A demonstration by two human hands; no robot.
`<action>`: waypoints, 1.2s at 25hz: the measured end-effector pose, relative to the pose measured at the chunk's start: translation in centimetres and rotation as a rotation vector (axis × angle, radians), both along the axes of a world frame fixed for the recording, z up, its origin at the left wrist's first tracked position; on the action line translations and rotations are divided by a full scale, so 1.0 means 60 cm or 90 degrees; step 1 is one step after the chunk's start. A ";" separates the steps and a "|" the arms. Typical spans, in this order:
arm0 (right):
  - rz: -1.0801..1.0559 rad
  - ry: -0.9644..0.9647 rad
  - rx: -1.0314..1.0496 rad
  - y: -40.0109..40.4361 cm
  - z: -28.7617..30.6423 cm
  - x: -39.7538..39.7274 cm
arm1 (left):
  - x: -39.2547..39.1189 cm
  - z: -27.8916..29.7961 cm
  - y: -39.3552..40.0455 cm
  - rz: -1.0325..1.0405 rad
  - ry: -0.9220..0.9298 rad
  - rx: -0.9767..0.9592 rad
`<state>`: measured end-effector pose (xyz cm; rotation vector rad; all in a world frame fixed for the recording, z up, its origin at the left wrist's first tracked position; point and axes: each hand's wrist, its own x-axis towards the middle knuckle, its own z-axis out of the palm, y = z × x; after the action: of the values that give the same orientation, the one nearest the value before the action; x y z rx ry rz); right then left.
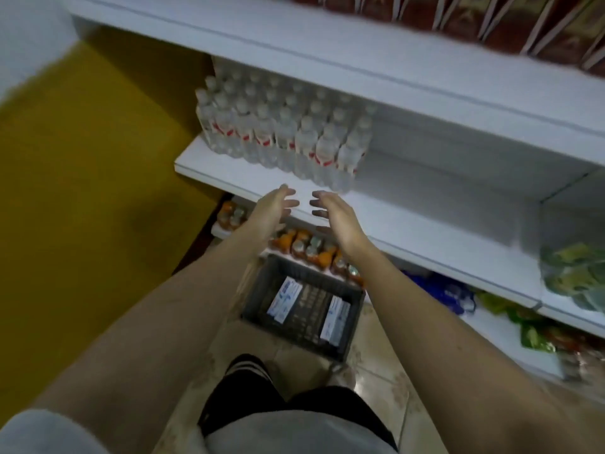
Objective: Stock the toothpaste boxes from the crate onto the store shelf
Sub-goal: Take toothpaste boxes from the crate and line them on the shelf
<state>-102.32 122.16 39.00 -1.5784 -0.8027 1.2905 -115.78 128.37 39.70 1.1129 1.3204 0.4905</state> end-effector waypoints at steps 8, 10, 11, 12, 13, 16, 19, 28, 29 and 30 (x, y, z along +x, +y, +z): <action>-0.139 0.098 -0.272 -0.129 -0.277 0.027 | 0.011 -0.303 -0.062 -0.098 0.100 -0.244; -0.165 0.129 -0.341 -0.152 -0.366 0.013 | 0.009 -0.397 -0.072 -0.094 0.115 -0.301; -0.176 0.139 -0.369 -0.158 -0.408 0.003 | 0.001 -0.447 -0.075 -0.095 0.131 -0.320; -0.182 0.143 -0.397 -0.160 -0.465 -0.010 | -0.011 -0.509 -0.076 -0.088 0.148 -0.344; -0.188 0.157 -0.416 -0.158 -0.512 -0.024 | -0.025 -0.567 -0.076 -0.076 0.164 -0.364; -0.153 0.167 -0.448 -0.150 -0.654 -0.075 | -0.074 -0.738 -0.085 -0.024 0.210 -0.413; -0.117 0.136 -0.477 -0.143 -0.795 -0.131 | -0.103 -0.869 -0.097 -0.001 0.227 -0.420; -0.022 0.060 -0.496 -0.047 -1.126 -0.189 | -0.143 -1.154 -0.019 -0.094 0.316 -0.243; -0.026 0.071 -0.490 -0.037 -1.160 -0.193 | -0.144 -1.187 -0.007 -0.096 0.317 -0.226; -0.036 0.075 -0.483 -0.028 -1.194 -0.199 | -0.148 -1.218 0.004 -0.099 0.317 -0.214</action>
<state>-114.25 120.50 -32.64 -2.0510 -0.1776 1.7430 -124.66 128.59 -33.38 1.0766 1.6532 -0.1379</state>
